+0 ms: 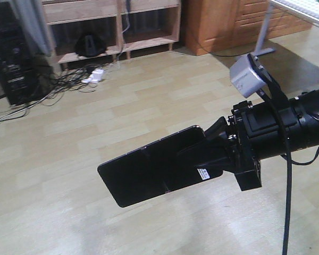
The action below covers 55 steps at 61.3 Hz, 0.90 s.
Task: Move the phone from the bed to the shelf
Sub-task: 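Carry the held phone toward the white desk with colourful blocks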
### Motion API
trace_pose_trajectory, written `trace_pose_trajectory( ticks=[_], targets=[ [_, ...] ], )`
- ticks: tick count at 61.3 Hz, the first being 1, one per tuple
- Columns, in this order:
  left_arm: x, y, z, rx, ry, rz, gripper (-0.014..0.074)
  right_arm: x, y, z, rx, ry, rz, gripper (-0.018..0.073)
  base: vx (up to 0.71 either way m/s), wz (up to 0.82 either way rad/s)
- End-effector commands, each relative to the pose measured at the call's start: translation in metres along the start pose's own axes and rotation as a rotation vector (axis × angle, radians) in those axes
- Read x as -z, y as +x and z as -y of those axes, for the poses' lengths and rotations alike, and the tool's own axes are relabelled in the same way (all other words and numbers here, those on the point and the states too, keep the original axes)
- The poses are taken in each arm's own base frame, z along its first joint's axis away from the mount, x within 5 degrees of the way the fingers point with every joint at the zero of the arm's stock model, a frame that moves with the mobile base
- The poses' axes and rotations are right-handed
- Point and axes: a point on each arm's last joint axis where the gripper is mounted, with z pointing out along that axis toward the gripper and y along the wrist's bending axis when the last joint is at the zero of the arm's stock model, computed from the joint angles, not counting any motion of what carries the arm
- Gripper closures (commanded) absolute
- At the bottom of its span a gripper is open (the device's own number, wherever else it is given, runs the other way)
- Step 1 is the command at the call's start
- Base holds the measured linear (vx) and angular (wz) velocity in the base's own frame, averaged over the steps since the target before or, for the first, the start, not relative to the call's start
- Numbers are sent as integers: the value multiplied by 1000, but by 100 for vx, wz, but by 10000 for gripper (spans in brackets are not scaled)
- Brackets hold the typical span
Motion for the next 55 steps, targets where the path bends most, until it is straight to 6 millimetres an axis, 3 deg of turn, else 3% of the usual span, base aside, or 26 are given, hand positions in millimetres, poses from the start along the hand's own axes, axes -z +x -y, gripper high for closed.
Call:
trace_pose_trajectory(
  ticks=[1, 26, 55],
  targets=[
    [0, -6, -1, 10, -5, 75, 596, 9, -13, -18, 22, -90, 76, 560, 20, -38],
    [0, -6, -1, 10, -5, 75, 596, 9, -13, -18, 22, -90, 77, 560, 22, -31],
    [0, -6, -1, 10, -5, 75, 596, 9, -13, -18, 23, -90, 77, 560, 28, -4]
  ],
)
